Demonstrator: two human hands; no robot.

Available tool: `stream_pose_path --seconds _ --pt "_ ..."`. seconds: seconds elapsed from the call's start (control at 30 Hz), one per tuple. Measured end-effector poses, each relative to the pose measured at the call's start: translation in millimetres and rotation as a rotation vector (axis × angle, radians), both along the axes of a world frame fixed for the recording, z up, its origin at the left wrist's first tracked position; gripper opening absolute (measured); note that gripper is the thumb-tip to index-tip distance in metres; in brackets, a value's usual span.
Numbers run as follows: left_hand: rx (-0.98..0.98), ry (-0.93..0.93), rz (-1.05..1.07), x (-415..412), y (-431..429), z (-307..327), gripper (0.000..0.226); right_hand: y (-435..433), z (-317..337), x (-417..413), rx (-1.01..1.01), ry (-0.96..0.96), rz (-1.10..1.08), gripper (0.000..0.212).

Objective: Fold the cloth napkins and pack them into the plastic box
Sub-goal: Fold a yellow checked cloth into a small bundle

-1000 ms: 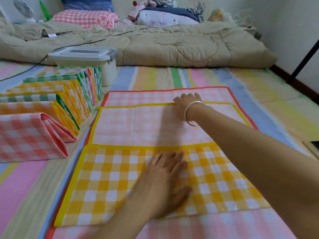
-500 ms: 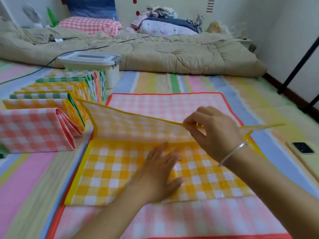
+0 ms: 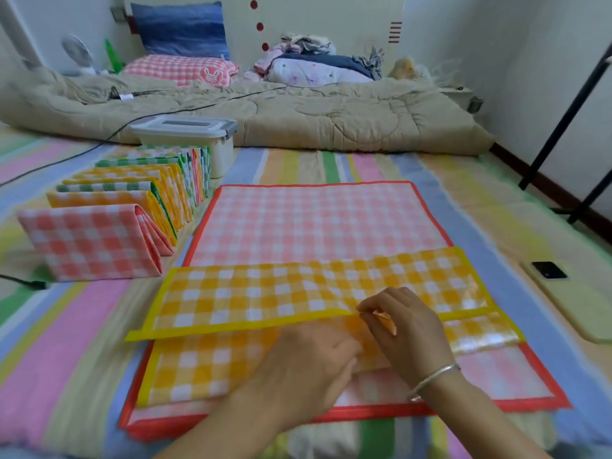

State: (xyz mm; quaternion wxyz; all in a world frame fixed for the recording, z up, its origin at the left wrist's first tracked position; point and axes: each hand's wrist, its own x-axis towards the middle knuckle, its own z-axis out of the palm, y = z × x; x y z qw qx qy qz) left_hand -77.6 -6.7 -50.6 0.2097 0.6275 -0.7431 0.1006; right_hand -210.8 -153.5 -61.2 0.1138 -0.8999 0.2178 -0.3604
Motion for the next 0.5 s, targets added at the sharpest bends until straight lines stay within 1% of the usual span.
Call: stream_pose_path --seconds 0.07,0.1,0.23,0.33,0.5 --pt "-0.036 -0.021 -0.089 -7 18 2 0.015 1 -4 -2 -0.007 0.017 -0.016 0.018" --pt "-0.064 -0.051 -0.091 -8 23 2 0.014 2 -6 -2 -0.015 0.025 -0.024 0.019" --pt "-0.118 -0.126 0.001 -2 27 -5 0.01 6 -7 -3 -0.049 0.026 -0.023 0.022" --pt "-0.138 -0.145 0.073 4 23 -10 0.01 8 -5 -5 -0.135 0.044 -0.006 0.022" --pt "-0.135 -0.12 0.105 4 20 -12 0.032 14 -10 -19 -0.231 0.077 0.08 0.021"
